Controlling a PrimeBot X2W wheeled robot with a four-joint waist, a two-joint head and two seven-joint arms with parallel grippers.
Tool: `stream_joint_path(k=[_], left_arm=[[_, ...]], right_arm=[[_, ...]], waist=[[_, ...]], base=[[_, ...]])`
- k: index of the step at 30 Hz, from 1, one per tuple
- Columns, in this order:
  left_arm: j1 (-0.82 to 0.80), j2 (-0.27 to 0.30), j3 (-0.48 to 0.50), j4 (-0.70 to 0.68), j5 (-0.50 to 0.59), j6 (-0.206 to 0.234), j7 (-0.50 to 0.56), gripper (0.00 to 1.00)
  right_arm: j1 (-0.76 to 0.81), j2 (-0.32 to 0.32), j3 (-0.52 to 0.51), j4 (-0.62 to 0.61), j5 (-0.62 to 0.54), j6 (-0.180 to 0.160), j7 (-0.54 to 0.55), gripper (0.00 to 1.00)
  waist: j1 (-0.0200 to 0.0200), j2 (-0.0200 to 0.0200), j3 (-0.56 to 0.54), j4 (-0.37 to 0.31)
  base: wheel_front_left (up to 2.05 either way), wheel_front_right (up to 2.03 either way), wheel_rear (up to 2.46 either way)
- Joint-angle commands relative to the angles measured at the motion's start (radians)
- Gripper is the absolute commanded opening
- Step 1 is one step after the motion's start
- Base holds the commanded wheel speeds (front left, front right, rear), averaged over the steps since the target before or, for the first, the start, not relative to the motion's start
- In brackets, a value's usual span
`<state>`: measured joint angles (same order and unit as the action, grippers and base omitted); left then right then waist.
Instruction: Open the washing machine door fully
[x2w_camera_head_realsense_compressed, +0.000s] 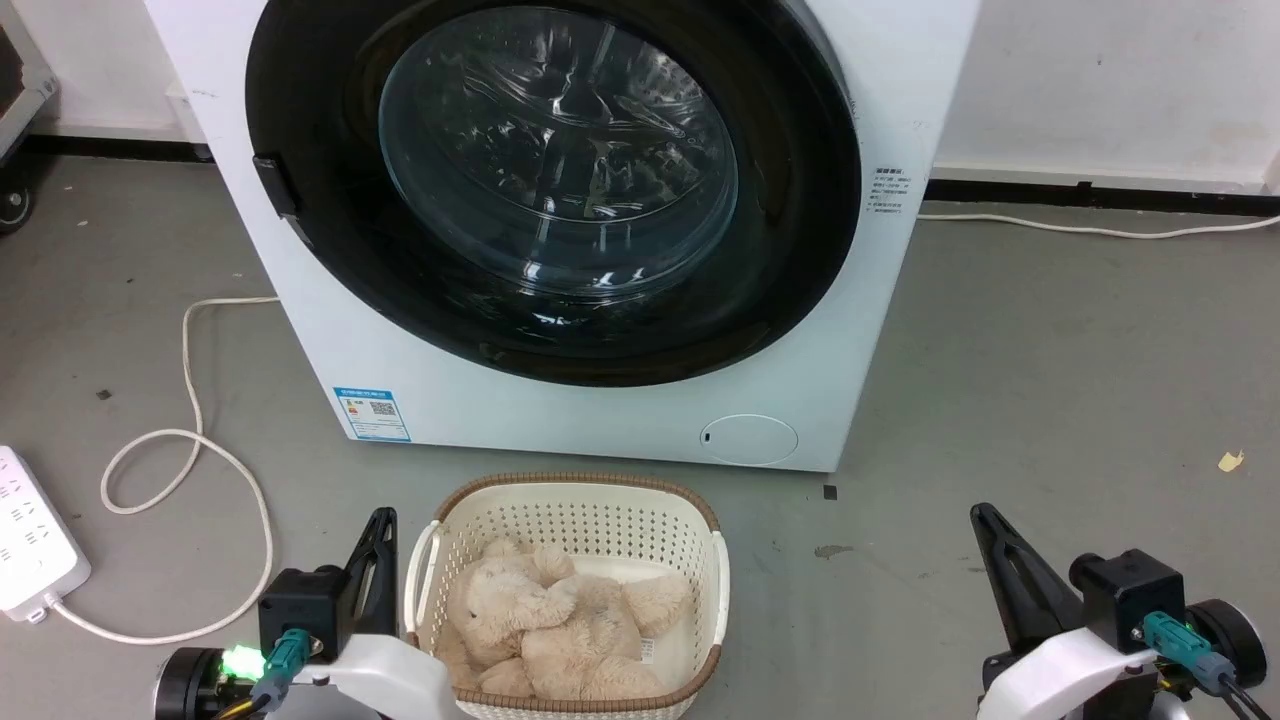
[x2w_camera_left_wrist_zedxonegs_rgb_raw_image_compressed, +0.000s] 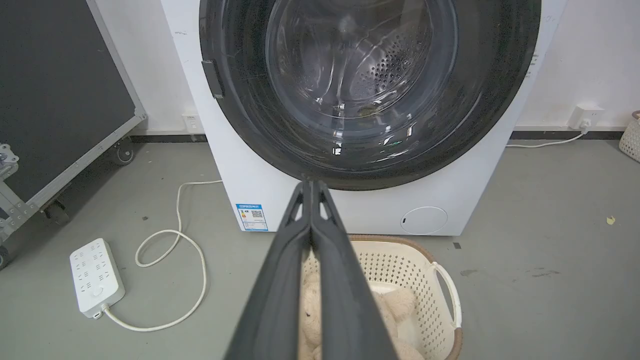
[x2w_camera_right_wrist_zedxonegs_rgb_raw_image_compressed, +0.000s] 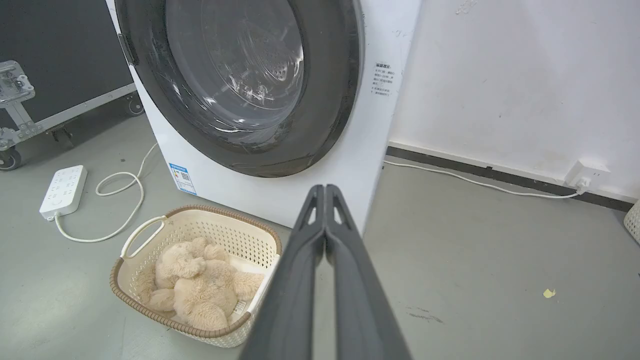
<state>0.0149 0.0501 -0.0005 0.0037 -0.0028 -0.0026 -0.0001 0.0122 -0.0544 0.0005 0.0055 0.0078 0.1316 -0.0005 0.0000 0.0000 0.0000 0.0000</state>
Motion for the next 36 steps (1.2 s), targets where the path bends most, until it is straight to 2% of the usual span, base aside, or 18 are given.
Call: stream_joint_path(k=[1, 13, 14, 36], left_arm=[[-0.015, 0.000, 0.000, -0.004, 0.003, 0.003, 0.000, 0.00], [-0.015, 0.000, 0.000, -0.004, 0.003, 0.003, 0.000, 0.00], [0.000, 0.000, 0.000, 0.000, 0.000, 0.000, 0.000, 1.00], [-0.009, 0.000, -0.018, -0.008, -0.015, 0.010, -0.041, 1.00]], right_arm=[[-0.012, 0.004, 0.000, -0.005, -0.008, -0.001, 0.000, 0.00], [-0.012, 0.004, 0.000, -0.005, -0.008, -0.001, 0.000, 0.00], [0.000, 0.000, 0.001, 0.000, 0.001, 0.000, 0.000, 1.00], [-0.013, 0.000, 0.004, -0.015, -0.003, 0.000, -0.041, 1.00]], waist=[[0.0000, 0.0000, 0.000, 0.000], [0.0000, 0.0000, 0.000, 0.000], [0.0000, 0.0000, 0.000, 0.000], [0.0000, 0.0000, 0.026, 0.002]], base=[[0.00, 0.00, 0.00], [0.00, 0.00, 0.00], [0.00, 0.00, 0.00], [0.00, 0.00, 0.00]])
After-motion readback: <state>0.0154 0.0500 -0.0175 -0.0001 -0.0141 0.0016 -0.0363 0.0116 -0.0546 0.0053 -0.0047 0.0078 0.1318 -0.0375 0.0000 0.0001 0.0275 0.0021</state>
